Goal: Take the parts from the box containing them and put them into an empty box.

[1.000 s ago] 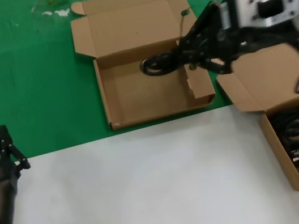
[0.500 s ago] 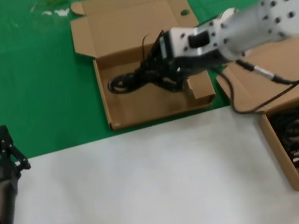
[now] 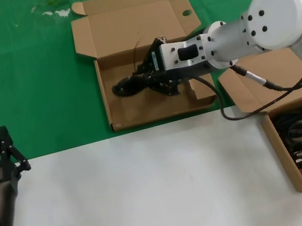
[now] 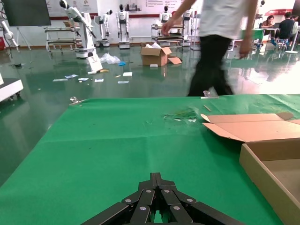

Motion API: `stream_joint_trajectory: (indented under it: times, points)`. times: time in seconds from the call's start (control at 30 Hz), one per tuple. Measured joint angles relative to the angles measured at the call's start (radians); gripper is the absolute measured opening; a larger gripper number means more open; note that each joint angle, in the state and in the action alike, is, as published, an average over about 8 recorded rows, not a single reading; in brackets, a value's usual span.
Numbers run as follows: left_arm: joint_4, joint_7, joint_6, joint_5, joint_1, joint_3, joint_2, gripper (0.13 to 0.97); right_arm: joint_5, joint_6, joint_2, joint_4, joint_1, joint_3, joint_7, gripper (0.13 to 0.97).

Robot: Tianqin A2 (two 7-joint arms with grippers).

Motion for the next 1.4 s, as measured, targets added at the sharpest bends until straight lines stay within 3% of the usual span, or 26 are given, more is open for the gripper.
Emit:
stream_joint_trajectory:
  times: [0.37,0.7,0.83,1.1,1.4]
  points:
    - [0.000,0.000,0.000,0.000,0.000,0.000,0.000,0.140,0.021,0.004,0.031,0.031,-0.020,0.031,0.023,0.277]
    - [0.000,0.000,0.000,0.000,0.000,0.000,0.000,0.140,0.124,0.055,0.141,0.349,-0.201,0.186,0.250,0.446]
    - [0.000,0.000,0.000,0.000,0.000,0.000,0.000,0.140,0.142,0.099,0.172,0.446,-0.281,0.236,0.299,0.446]
    - [0.000,0.000,0.000,0.000,0.000,0.000,0.000,0.146,0.153,0.128,0.179,0.479,-0.321,0.258,0.312,0.658]
    - [0.000,0.000,0.000,0.000,0.000,0.000,0.000,0.194,0.200,0.203,0.160,0.487,-0.388,0.290,0.284,0.827]
